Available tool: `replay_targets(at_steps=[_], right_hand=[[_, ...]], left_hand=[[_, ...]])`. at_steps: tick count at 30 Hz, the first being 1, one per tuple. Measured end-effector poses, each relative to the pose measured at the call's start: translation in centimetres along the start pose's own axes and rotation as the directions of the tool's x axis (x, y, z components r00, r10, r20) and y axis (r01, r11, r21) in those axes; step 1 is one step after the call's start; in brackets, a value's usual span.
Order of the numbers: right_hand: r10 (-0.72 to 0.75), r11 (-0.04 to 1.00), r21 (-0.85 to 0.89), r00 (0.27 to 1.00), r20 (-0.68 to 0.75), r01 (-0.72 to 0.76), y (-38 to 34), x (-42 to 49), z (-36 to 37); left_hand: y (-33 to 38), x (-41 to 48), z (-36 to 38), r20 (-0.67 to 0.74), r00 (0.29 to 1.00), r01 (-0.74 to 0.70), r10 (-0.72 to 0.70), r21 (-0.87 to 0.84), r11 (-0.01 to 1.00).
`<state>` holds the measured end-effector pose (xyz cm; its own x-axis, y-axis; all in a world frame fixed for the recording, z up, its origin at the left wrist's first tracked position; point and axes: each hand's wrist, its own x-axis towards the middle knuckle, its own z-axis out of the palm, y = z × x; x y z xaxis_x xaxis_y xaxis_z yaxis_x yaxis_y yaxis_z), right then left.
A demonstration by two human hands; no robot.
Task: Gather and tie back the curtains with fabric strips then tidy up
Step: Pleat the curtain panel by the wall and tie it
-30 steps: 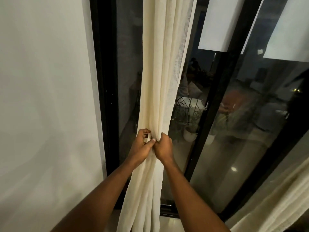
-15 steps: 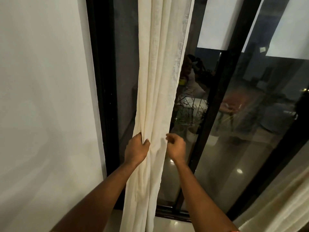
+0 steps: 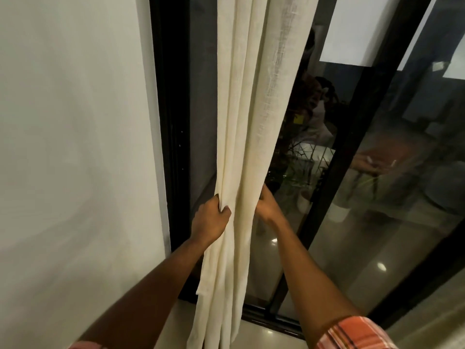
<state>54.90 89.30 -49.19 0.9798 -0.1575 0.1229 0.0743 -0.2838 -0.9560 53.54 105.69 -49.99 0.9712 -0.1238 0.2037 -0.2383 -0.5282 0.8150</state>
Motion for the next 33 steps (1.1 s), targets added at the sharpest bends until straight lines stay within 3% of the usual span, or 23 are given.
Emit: replay_targets(at_steps=[3, 5, 9, 13, 19, 23, 33], right_hand=[[-0.078, 0.997, -0.016, 0.997, -0.016, 0.077, 0.4, -1.5, 1.3], [-0.151, 0.987, -0.068, 0.983, -0.105, 0.144, 1.6, -2.2, 2.1], [-0.219, 0.954, -0.267, 0.927, -0.305, 0.137, 3.7, -3.1, 3.1], [-0.299, 0.930, -0.287, 0.929, -0.220, 0.231, 3.6, -4.5, 2.6], [-0.146, 0.988, -0.035, 0.988, 0.059, 0.148, 2.0, -6.5, 0.3], [-0.112, 0.989, -0.080, 0.978, 0.176, 0.128, 1.5, -7.3, -0.3], [-0.098, 0.963, -0.232, 0.981, 0.166, 0.136, 2.3, -8.6, 0.4]], left_hand=[[0.2, -0.3, 0.7, 0.032, 0.999, -0.008, 0.008, -0.004, 1.000], [0.5, -0.5, 1.1, 0.056, 0.998, -0.009, 0.009, -0.002, 1.000], [1.5, -0.7, 1.6, 0.152, 0.988, -0.010, 0.012, -0.014, 1.000], [2.3, -0.9, 1.7, 0.278, 0.959, 0.073, -0.056, -0.053, 0.996], [2.8, -0.9, 0.9, 0.401, 0.912, 0.176, -0.087, -0.190, 0.966], [2.7, -0.9, 1.2, 0.396, 0.914, 0.175, -0.082, -0.206, 0.963], [3.2, -0.8, 2.0, 0.392, 0.917, 0.158, -0.066, -0.207, 0.966]])
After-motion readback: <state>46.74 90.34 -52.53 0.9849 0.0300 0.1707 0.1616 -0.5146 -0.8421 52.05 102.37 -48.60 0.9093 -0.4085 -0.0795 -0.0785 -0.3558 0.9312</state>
